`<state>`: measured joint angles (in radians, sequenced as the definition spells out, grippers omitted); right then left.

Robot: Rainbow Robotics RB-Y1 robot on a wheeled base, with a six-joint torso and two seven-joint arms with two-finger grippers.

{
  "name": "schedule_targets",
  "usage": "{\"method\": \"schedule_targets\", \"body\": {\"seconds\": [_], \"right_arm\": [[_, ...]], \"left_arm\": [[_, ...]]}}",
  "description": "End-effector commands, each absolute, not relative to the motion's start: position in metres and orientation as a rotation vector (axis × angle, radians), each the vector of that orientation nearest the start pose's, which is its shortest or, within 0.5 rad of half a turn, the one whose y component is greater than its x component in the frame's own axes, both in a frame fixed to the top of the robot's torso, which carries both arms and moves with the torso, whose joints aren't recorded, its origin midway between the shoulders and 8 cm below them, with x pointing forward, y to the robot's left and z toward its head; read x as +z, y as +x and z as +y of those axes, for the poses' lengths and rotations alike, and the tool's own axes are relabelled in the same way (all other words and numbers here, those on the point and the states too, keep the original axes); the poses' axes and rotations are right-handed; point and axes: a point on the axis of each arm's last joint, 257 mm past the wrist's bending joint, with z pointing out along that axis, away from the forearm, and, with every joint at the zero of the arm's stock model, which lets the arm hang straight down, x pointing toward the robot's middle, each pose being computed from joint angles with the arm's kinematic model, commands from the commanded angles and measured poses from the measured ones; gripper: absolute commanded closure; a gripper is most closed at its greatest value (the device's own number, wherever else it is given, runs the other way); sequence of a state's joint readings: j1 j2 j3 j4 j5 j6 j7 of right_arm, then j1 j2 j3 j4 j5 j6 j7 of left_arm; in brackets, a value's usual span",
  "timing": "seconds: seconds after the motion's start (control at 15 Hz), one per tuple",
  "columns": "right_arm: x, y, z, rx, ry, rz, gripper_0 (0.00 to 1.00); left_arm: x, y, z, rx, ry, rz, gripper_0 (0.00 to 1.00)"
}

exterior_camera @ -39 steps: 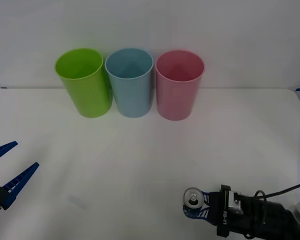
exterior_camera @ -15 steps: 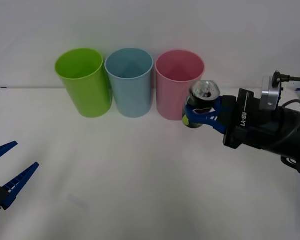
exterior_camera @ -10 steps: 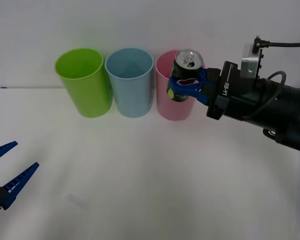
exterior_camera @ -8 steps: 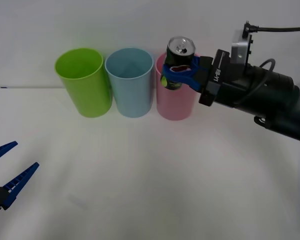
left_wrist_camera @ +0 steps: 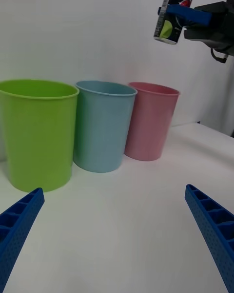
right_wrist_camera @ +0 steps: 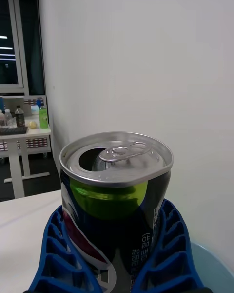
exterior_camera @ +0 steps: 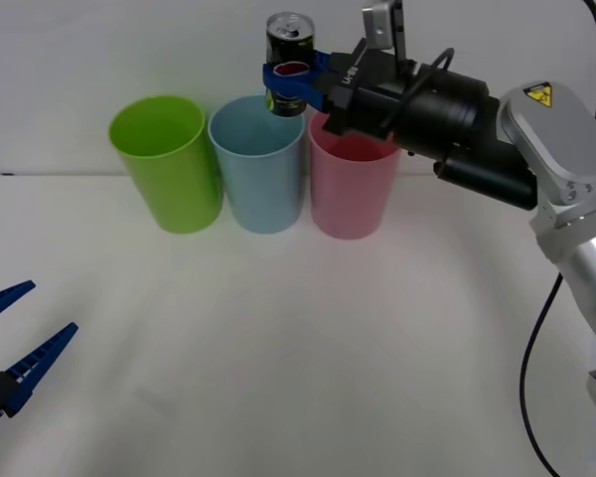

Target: Grasp the object on the table and drop it into the matching bin: aluminum can to the light blue bin, PET bottle to the pink bin.

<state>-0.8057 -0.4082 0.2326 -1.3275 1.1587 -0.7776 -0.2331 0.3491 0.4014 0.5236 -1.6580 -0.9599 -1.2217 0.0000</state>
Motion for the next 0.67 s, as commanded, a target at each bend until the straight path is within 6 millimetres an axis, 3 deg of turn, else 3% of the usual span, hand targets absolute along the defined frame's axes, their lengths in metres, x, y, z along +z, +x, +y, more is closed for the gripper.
{"method": "schedule_targets", "body": {"seconds": [0.07, 0.4, 0.67], "right_arm": [[0.046, 0.570, 0.053, 0.804, -0.917, 1.157, 1.00], [0.052, 0.611, 0.104, 0.754, -0.855, 1.225, 1.00], [0.058, 0.633, 0.126, 0.700, -0.771, 1.256, 1.00]], "left_arm": [[-0.169, 0.342, 0.330, -0.567, 0.465, 1.441, 0.00], [-0.169, 0.342, 0.330, -0.567, 0.465, 1.441, 0.00], [-0.169, 0.342, 0.330, -0.567, 0.465, 1.441, 0.00]]}}
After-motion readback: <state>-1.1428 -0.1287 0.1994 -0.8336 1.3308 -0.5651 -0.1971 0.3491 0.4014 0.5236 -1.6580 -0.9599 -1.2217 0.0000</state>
